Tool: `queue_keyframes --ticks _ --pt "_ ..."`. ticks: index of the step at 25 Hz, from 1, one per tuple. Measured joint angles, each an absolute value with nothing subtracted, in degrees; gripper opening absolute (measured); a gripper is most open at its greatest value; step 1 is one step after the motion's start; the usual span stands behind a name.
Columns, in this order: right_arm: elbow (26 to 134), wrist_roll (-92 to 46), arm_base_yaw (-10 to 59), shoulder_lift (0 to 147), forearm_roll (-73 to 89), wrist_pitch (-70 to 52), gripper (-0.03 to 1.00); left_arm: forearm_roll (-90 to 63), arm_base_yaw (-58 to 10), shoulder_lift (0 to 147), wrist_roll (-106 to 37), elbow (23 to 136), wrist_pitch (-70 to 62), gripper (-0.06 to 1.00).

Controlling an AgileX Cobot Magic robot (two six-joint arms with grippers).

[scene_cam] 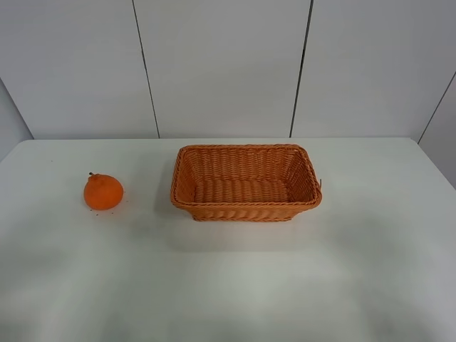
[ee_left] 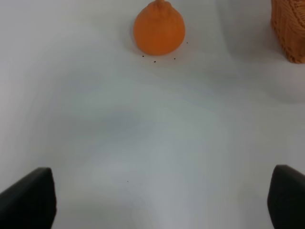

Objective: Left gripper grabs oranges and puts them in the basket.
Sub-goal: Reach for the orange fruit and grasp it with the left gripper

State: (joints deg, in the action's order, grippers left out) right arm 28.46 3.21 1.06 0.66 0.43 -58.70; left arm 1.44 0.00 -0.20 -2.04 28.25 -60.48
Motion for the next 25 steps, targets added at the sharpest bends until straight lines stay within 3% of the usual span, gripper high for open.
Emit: queue_keyframes --ticks 25 --pt "28.5 3.2 1.1 0.7 0.4 -58.7 0.69 1.4 0.0 -0.2 -2.0 28.3 -60.5 0.99"
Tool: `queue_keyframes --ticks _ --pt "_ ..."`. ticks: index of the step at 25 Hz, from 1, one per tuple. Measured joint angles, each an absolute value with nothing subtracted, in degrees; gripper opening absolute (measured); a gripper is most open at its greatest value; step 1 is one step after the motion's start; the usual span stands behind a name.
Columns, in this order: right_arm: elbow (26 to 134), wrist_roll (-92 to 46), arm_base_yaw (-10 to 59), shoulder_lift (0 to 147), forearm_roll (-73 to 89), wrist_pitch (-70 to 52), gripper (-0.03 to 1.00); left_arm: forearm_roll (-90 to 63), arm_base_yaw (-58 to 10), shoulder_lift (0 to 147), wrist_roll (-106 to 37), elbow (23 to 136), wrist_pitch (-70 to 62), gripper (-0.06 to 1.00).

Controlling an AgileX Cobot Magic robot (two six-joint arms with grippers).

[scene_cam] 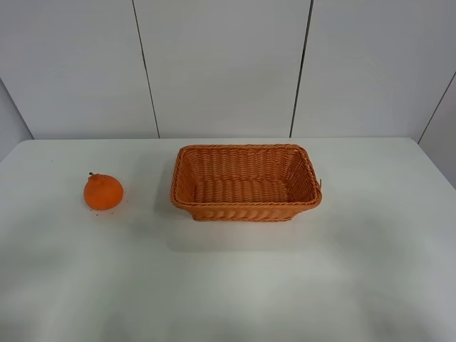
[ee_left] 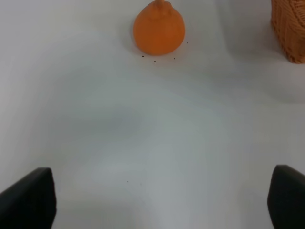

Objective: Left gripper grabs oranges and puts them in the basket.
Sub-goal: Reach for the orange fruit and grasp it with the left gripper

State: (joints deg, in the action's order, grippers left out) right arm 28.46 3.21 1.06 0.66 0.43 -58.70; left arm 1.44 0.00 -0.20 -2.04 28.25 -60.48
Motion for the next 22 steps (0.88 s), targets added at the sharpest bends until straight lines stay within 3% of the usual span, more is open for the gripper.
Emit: queue_keyframes --ticks 13,22 --pt "28.5 3.2 1.1 0.7 0.4 -58.7 0.69 1.4 0.0 2.5 -0.9 33.2 -57.1 0.99" --pt "28.5 3.2 1.1 0.7 0.4 -58.7 0.69 1.4 0.0 43.1 -3.6 46.4 -49.6 0.99"
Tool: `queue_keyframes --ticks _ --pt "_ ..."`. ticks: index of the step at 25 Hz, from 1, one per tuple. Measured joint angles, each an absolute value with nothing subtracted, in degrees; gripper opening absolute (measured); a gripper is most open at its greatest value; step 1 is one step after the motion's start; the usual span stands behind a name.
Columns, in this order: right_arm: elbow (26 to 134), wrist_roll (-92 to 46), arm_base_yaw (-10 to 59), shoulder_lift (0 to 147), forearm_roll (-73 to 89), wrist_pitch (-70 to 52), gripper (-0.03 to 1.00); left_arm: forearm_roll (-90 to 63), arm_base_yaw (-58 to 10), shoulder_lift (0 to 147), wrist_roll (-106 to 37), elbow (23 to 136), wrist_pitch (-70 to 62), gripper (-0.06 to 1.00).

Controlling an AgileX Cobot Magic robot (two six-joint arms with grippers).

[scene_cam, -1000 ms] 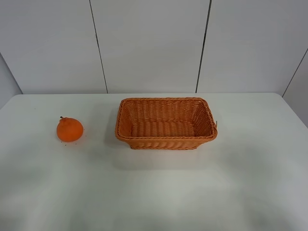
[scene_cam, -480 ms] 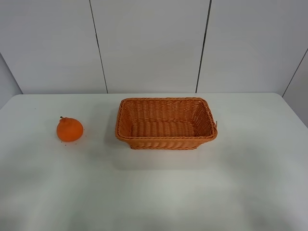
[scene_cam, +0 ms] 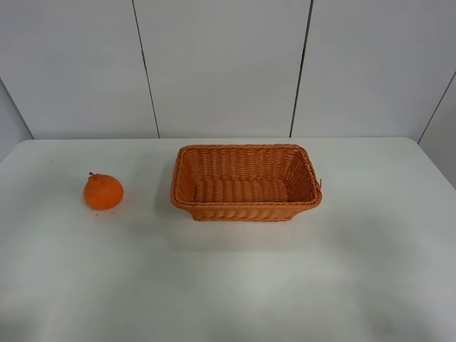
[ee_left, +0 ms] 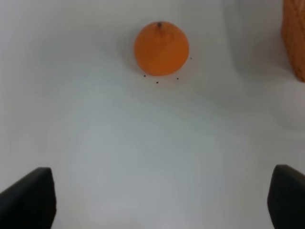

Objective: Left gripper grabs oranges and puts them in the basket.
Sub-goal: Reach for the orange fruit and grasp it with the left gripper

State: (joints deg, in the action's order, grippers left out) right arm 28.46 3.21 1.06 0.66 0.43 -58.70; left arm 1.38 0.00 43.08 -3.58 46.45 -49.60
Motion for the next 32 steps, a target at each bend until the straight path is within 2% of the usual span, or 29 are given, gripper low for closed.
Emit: queue_keyframes --ticks 6,11,22,32 --pt "28.5 3.2 1.1 0.7 0.4 -58.7 0.69 1.2 0.0 68.6 -4.1 57.1 -47.1 0.99" --pt "28.5 3.2 1.1 0.7 0.4 -58.7 0.69 1.2 0.0 81.6 -6.4 61.8 -43.6 0.99" --pt "28.5 3.2 1.1 0.7 0.4 -58.7 0.69 -1.2 0.0 102.2 -11.1 68.1 -36.0 0.99" --pt "28.5 3.2 1.1 0.7 0.4 -58.7 0.69 -3.2 -0.2 115.1 -14.3 76.6 -34.4 0.99"
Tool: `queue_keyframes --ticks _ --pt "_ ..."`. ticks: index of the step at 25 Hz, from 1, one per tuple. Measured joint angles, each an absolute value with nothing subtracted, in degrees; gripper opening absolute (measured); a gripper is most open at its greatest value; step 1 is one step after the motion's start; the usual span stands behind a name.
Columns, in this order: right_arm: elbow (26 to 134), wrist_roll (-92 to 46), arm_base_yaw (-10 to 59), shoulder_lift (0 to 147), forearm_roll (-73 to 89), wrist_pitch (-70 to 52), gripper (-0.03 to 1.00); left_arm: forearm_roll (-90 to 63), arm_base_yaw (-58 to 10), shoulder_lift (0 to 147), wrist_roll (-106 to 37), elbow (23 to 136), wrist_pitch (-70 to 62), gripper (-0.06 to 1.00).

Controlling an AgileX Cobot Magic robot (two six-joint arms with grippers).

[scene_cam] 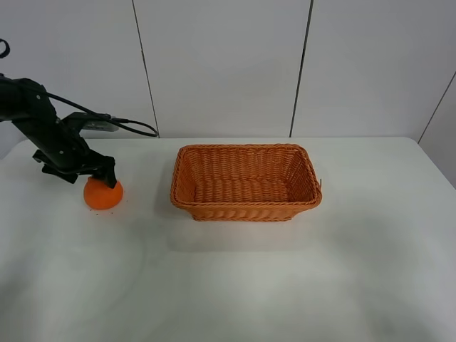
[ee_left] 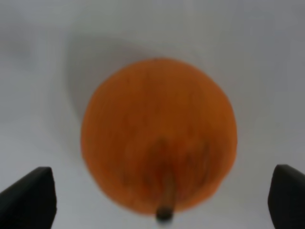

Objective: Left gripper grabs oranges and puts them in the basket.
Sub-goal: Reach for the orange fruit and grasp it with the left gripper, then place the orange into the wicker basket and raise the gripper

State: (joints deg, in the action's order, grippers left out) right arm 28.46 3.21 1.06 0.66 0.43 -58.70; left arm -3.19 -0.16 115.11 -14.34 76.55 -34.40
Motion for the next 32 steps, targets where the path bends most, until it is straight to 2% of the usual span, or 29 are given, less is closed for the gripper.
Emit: queue_keyframes --ticks 9,12,15,19,20,21,32 --pt "28.5 3.2 1.1 0.7 0.4 -58.7 0.69 -3.3 -0.2 121.5 -15.9 79.6 -34.4 0.99" --pt "28.5 3.2 1.1 0.7 0.4 -58.7 0.69 -3.3 -0.2 121.5 -16.0 79.6 -34.3 0.94" --pt "28.5 3.2 1.1 0.7 0.4 -58.7 0.69 -3.3 -0.2 121.5 -16.2 79.6 -34.3 0.77" --pt "28.5 3.2 1.1 0.7 0.4 -58.7 0.69 -3.3 -0.2 121.5 -16.2 79.8 -34.5 0.38" --pt "28.5 3.2 1.1 0.7 0.4 -58.7 0.69 -3.3 -0.2 121.5 -16.2 79.9 -34.7 0.3" --pt "28.5 3.2 1.1 0.7 0.4 -58.7 0.69 -3.3 -0.2 121.5 -16.2 80.0 -34.9 0.26" --pt "28.5 3.2 1.1 0.7 0.4 -58.7 0.69 -3.3 -0.2 115.2 -14.6 79.9 -38.9 0.25"
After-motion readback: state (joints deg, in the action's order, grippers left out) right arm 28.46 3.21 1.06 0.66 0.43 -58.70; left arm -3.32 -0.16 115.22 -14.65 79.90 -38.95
